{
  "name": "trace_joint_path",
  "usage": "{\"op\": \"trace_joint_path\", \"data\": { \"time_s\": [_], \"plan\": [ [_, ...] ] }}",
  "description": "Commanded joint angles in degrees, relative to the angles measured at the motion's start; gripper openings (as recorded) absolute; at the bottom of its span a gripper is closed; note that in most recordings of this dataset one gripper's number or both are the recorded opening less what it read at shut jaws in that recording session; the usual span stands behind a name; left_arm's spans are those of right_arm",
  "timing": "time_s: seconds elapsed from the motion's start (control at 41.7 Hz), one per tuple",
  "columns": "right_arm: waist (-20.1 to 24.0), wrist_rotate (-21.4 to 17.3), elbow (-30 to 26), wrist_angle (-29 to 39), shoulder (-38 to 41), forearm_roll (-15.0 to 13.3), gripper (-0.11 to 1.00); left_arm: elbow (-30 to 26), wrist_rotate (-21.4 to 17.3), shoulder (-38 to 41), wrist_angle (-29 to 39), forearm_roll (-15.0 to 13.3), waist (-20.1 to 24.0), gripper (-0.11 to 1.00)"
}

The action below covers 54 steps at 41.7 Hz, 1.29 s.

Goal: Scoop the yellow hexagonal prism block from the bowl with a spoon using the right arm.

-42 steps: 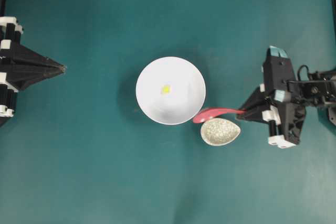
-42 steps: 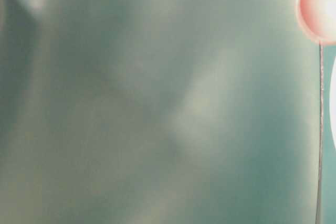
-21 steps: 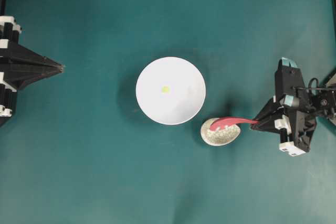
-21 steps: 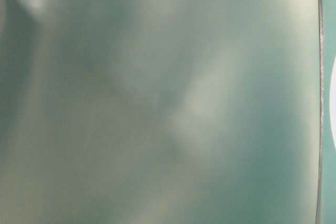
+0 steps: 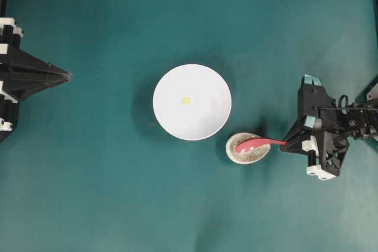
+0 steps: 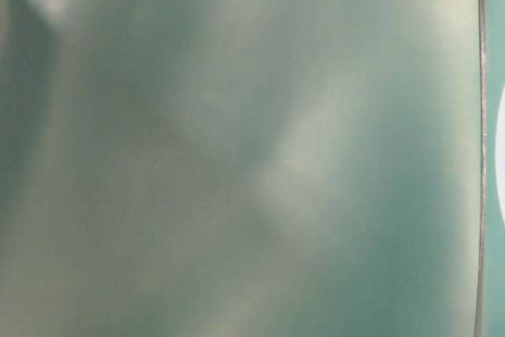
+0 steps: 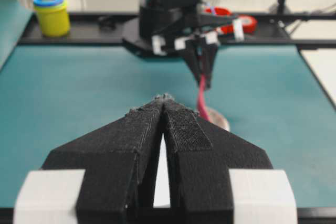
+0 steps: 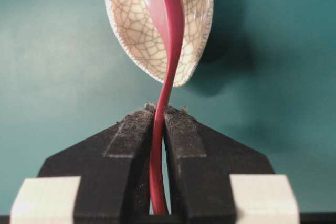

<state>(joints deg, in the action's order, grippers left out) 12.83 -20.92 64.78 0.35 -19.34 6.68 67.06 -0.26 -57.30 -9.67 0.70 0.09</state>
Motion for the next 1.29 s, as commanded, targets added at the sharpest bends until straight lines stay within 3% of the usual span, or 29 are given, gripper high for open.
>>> {"op": "trace_joint_path", "data": {
  "time_s": [0.0,0.12,0.288,0.407,0.623,0.887,1.055,1.27],
  "plan": [
    [0.18,-0.09,-0.97,-0.62,-0.44,0.18,0.08,-0.97,0.00,0.26,-0.35,0.09,0.00,0.00],
    [0.18,-0.09,-0.97,-0.44,-0.53,0.18,0.13,-1.05,0.00,0.26,-0.26,0.09,0.00,0.00],
    [0.18,-0.09,-0.88,-0.26,-0.70,0.18,0.42,-1.05,0.00,0.26,-0.09,0.09,0.00,0.00],
    [0.18,0.26,-0.70,-0.26,-1.05,0.00,0.55,-1.05,0.00,0.26,-0.09,0.18,0.00,0.00],
    [0.18,0.70,-0.18,-2.46,-2.37,-2.46,0.55,-1.05,0.00,0.26,-0.09,0.09,0.00,0.00],
    [-0.26,1.85,2.37,-14.85,-1.85,-7.47,0.55,-1.14,0.00,-0.09,-0.09,0.09,0.00,0.00],
    [-0.35,4.13,6.06,-24.61,-0.09,-7.21,0.55,-1.23,0.00,-0.44,-0.09,0.09,0.09,0.00],
    [-0.35,7.12,10.55,-39.46,4.57,-3.60,0.55,-1.23,0.00,-0.62,-0.09,0.18,0.00,0.00]
  ]
}}
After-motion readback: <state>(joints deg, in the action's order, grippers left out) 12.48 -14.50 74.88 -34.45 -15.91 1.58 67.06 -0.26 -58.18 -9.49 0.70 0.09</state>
